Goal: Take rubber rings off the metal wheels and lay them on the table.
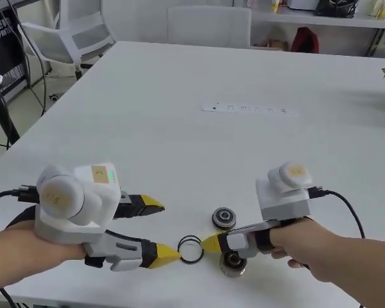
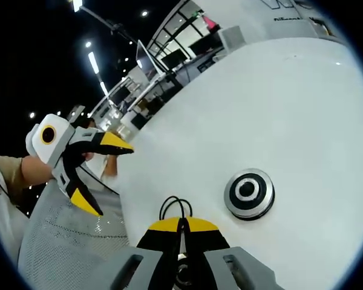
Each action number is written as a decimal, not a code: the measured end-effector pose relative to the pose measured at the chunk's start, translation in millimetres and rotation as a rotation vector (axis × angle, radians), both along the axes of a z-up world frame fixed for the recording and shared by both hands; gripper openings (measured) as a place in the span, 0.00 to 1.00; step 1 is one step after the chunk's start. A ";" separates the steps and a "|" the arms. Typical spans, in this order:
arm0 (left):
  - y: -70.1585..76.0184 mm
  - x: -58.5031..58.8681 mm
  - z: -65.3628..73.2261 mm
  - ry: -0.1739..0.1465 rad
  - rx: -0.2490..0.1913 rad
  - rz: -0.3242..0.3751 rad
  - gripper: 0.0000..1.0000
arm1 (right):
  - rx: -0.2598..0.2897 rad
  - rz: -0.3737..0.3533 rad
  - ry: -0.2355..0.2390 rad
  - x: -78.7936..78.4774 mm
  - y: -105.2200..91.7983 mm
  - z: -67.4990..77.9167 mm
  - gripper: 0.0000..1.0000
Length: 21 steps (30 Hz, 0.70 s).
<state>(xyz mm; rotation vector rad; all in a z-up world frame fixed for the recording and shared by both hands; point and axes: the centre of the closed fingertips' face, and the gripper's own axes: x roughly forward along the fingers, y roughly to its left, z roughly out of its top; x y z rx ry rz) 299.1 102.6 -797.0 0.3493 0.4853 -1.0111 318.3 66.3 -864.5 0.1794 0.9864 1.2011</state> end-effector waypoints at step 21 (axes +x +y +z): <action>0.9 -0.3 0.0 0.005 0.007 -0.001 0.51 | 0.001 0.004 -0.037 -0.1 -0.9 2.8 0.10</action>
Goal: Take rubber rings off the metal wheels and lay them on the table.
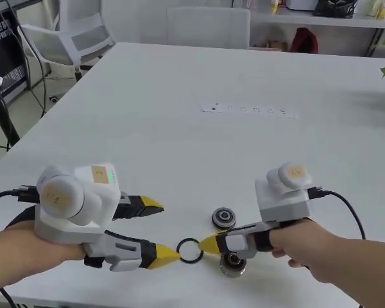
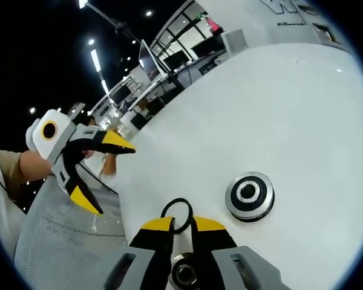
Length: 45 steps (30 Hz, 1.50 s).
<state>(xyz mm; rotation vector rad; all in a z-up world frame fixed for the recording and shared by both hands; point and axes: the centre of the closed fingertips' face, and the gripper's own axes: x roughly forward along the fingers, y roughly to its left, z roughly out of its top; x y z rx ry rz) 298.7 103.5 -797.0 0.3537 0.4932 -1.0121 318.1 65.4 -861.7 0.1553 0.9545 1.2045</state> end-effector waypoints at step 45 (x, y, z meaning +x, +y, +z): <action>-26.7 45.1 6.8 0.018 -0.037 0.021 0.50 | 0.031 -0.081 -0.339 54.3 -62.3 47.0 0.31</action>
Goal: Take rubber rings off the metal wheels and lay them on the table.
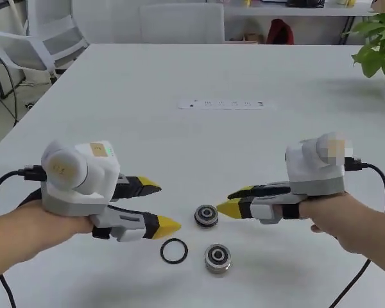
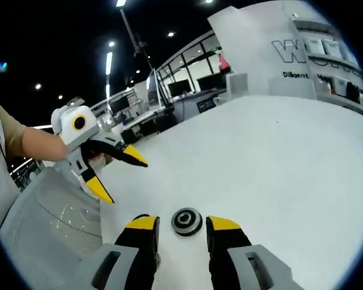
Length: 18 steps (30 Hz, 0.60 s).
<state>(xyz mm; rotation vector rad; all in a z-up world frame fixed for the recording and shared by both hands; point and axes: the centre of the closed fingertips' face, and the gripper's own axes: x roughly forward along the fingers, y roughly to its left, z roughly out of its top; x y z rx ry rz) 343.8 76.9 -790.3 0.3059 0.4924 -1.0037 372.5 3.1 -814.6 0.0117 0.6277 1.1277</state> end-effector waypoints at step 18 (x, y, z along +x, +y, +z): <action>-6.7 10.9 -19.3 0.031 0.006 0.005 0.50 | -0.079 0.098 -0.106 -4.1 3.4 -22.6 0.36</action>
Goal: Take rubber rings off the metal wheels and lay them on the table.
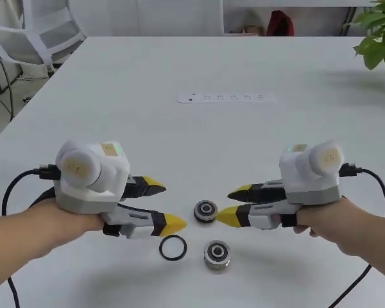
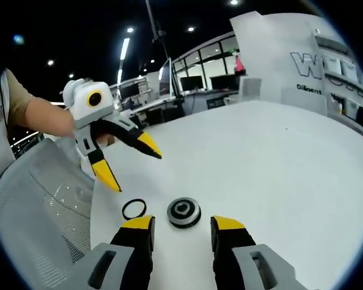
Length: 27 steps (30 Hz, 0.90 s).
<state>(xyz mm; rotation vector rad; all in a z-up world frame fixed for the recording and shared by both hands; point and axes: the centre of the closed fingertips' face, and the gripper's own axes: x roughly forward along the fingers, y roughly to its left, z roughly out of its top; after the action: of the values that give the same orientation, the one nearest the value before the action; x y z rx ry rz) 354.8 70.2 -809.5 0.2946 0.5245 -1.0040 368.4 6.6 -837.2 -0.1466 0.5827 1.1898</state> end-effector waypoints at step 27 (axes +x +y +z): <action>-23.4 13.3 -18.9 0.018 0.008 -0.034 0.44 | -0.042 0.055 -0.035 1.4 11.7 -19.6 0.29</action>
<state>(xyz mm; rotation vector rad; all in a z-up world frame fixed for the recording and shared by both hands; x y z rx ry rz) 368.0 46.8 -828.4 0.3027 0.5411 -1.0386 369.7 18.2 -856.8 -0.2203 0.5765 1.2263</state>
